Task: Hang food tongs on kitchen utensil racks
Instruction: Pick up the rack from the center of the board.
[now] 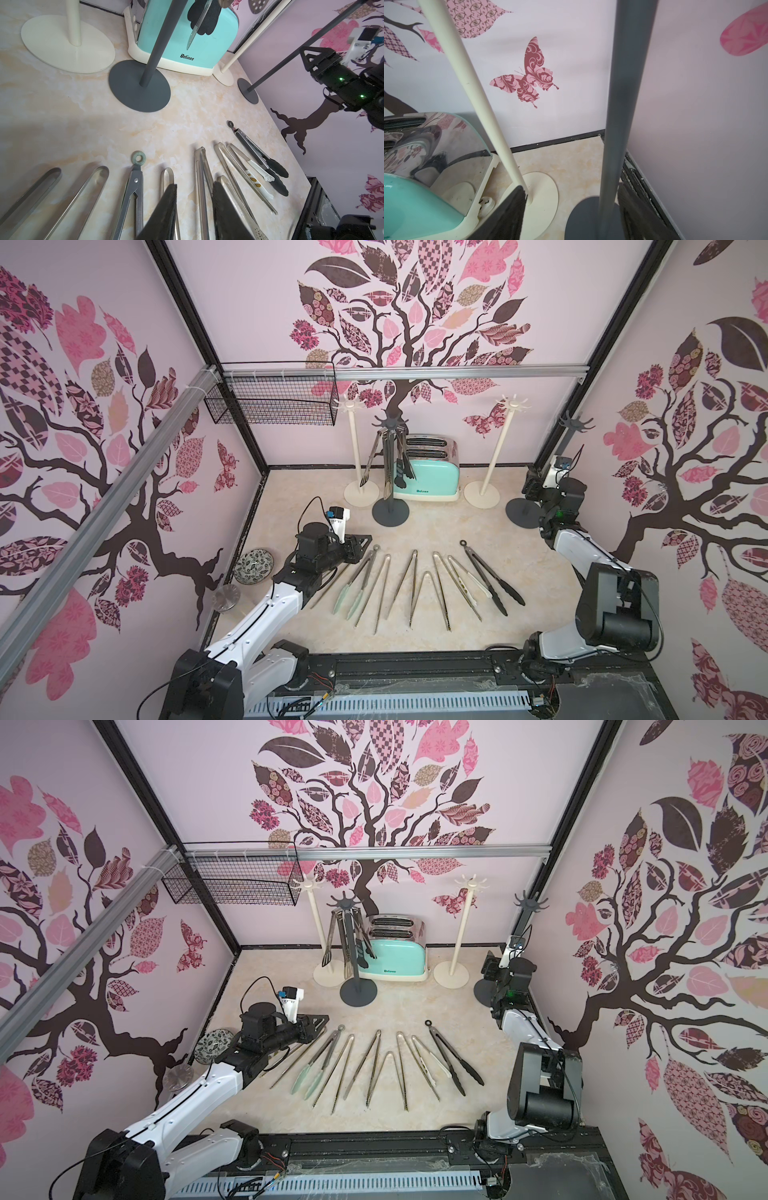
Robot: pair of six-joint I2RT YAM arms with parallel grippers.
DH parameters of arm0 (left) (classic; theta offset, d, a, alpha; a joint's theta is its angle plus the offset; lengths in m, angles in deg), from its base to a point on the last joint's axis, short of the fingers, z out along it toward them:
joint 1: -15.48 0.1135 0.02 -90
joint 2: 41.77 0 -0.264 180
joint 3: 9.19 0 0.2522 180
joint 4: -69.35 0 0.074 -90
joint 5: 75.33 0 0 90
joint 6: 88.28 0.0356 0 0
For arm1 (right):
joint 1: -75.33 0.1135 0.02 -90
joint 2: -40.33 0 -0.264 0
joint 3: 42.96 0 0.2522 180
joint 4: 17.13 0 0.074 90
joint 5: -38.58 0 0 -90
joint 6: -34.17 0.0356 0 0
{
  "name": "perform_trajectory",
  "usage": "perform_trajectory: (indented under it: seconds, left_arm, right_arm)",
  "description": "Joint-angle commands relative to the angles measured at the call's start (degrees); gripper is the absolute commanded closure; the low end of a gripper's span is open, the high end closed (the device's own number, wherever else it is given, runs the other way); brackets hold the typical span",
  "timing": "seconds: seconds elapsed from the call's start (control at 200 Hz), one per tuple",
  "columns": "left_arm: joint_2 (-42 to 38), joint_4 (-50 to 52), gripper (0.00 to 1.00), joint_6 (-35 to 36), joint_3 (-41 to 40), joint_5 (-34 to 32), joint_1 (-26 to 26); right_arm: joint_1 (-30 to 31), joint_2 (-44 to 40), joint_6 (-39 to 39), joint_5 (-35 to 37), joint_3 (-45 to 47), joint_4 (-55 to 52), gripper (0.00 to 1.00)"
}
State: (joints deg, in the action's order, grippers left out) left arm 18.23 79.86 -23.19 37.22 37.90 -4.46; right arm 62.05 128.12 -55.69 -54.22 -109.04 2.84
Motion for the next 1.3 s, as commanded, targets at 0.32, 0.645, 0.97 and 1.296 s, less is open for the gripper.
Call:
perform_trajectory:
  seconds: [0.32,0.645,0.97,1.296]
  left_arm:
    - [-2.59,-3.54,0.65,2.38,-1.53,0.74,-0.88]
    - [-2.8,-2.57,0.65,3.37,-1.44,-0.17,-1.05]
    - [-2.8,-1.79,0.65,4.36,-1.53,-1.07,-1.38]
    - [-3.19,-1.61,0.65,3.9,-1.53,-1.36,-1.73]
  right_arm:
    - [-1.93,12.65,-0.71,-6.41,-7.01,18.69,0.33]
    - [-3.54,15.88,0.89,-8.94,-6.21,26.92,0.49]
    - [-4.04,18.17,1.75,-12.9,-6.75,29.06,0.83]
    - [-4.04,11.74,1.06,-15.37,-3.43,27.76,1.0]
